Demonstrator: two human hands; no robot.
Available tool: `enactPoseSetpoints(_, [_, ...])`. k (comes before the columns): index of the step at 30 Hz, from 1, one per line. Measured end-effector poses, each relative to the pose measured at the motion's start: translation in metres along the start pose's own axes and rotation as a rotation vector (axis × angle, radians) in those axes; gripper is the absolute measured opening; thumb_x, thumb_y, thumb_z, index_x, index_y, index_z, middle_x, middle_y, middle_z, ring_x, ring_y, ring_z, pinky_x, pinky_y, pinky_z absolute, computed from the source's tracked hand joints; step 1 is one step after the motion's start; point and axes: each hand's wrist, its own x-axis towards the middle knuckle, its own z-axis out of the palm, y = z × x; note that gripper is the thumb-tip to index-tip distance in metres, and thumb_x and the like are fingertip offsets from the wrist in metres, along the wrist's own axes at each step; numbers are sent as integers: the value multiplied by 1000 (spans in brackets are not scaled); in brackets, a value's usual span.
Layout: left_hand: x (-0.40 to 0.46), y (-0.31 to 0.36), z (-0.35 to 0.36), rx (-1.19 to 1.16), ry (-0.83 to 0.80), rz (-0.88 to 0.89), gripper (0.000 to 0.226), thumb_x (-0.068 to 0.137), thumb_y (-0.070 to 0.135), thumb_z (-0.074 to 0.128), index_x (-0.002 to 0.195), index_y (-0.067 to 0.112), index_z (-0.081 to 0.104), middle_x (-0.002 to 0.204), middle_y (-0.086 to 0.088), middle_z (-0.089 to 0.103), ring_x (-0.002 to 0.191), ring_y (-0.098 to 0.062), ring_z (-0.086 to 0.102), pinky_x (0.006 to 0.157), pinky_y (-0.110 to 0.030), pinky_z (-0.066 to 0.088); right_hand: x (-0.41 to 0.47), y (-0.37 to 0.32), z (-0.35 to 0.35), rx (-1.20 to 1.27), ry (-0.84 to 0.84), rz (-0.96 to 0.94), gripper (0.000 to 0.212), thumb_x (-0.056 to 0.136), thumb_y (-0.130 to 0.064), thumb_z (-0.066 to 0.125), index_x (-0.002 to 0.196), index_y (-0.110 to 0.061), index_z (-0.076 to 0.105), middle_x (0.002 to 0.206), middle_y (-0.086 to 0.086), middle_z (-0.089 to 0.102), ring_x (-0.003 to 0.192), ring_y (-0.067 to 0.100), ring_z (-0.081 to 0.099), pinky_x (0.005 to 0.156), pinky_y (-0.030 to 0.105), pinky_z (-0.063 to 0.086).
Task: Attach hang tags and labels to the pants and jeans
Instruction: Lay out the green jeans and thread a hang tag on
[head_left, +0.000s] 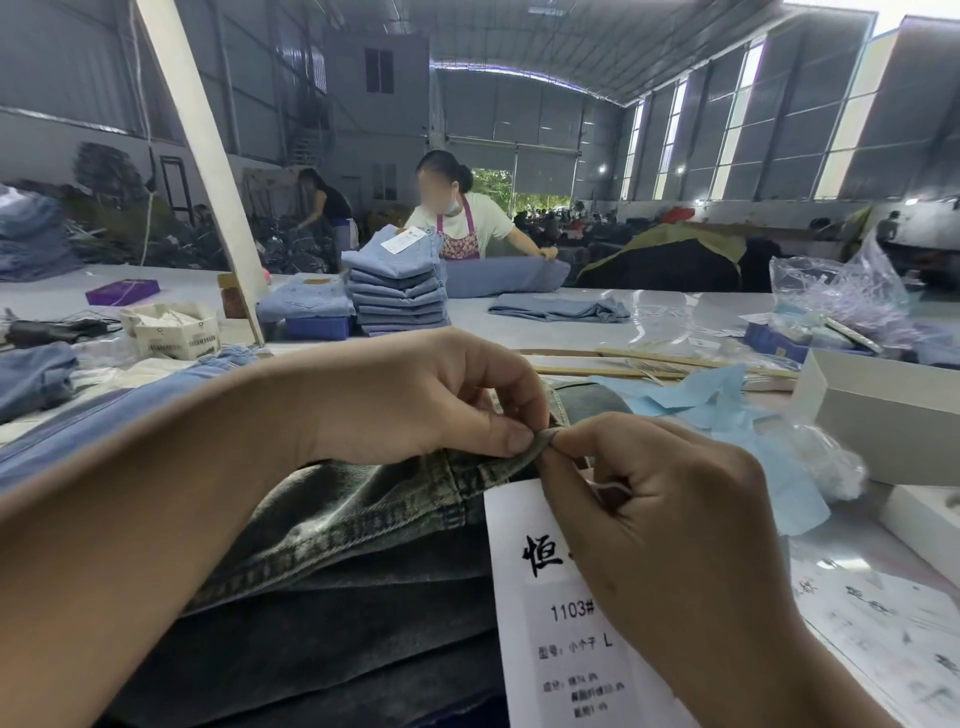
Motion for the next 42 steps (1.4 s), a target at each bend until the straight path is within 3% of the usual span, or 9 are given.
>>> enactPoseSetpoints(7, [-1, -7, 5, -299, 70, -31, 12, 80, 21, 59, 87, 13, 64, 78, -2, 63, 76, -16, 54, 70, -26, 43, 6, 0, -7, 112, -99, 46, 9, 85, -35, 63, 79, -28, 65, 58, -14, 61, 55, 7, 61, 44, 32, 48])
enactPoseSetpoints(12, [-1, -6, 9, -381, 167, -23, 14, 78, 21, 56, 86, 10, 61, 70, 10, 67, 62, -6, 52, 57, -15, 42, 9, 2, -13, 182, -66, 11, 3, 85, -31, 65, 88, -31, 65, 62, -9, 58, 56, 3, 54, 50, 15, 40])
enactPoseSetpoints(15, [0, -2, 13, -424, 233, -2, 14, 78, 21, 55, 86, 10, 59, 73, 6, 69, 59, -6, 51, 53, -14, 41, 12, 3, -17, 208, -112, -13, 6, 85, -34, 63, 91, -32, 64, 67, -11, 58, 55, -1, 50, 51, 9, 35])
enactPoseSetpoints(20, [6, 7, 21, -502, 343, 34, 10, 79, 20, 54, 85, 12, 52, 79, -4, 74, 55, -11, 48, 52, -19, 38, 14, 9, -21, 253, -215, 21, 2, 80, -33, 69, 82, -32, 68, 60, -9, 59, 53, 8, 57, 49, 17, 42])
enactPoseSetpoints(26, [10, 11, 28, -534, 391, 66, 15, 99, 5, 44, 86, 11, 50, 72, -7, 71, 54, -13, 44, 50, -19, 37, 18, 17, -29, 252, -309, 6, 12, 76, -36, 67, 88, -35, 65, 68, -16, 63, 62, 8, 60, 52, 16, 43])
enactPoseSetpoints(31, [12, 11, 28, -585, 454, 49, 19, 100, 6, 44, 84, 12, 52, 59, -3, 63, 49, -13, 43, 45, -17, 37, 22, 26, -39, 183, -394, -70, 13, 76, -18, 67, 78, -29, 73, 70, -21, 65, 66, 1, 61, 54, 9, 42])
enactPoseSetpoints(34, [15, 12, 29, -532, 470, 22, 18, 100, 7, 46, 84, 13, 52, 58, 1, 60, 49, -11, 43, 45, -18, 36, 24, 29, -42, 127, -387, -69, 10, 78, -25, 68, 78, -31, 76, 65, -25, 62, 65, -3, 59, 55, 6, 40])
enactPoseSetpoints(37, [17, 13, 29, -518, 491, -3, 18, 100, 8, 46, 84, 14, 53, 56, 4, 58, 49, -9, 42, 45, -17, 36, 24, 34, -44, 107, -346, -8, 7, 80, -36, 74, 75, -33, 74, 63, -19, 64, 61, 2, 61, 54, 12, 44])
enactPoseSetpoints(42, [20, 10, 28, -508, 517, -51, 19, 101, 9, 46, 84, 14, 52, 52, 5, 56, 46, -6, 42, 42, -16, 36, 24, 39, -44, 82, -275, 57, 5, 75, -34, 71, 70, -32, 70, 66, -22, 60, 56, -4, 55, 49, 3, 34])
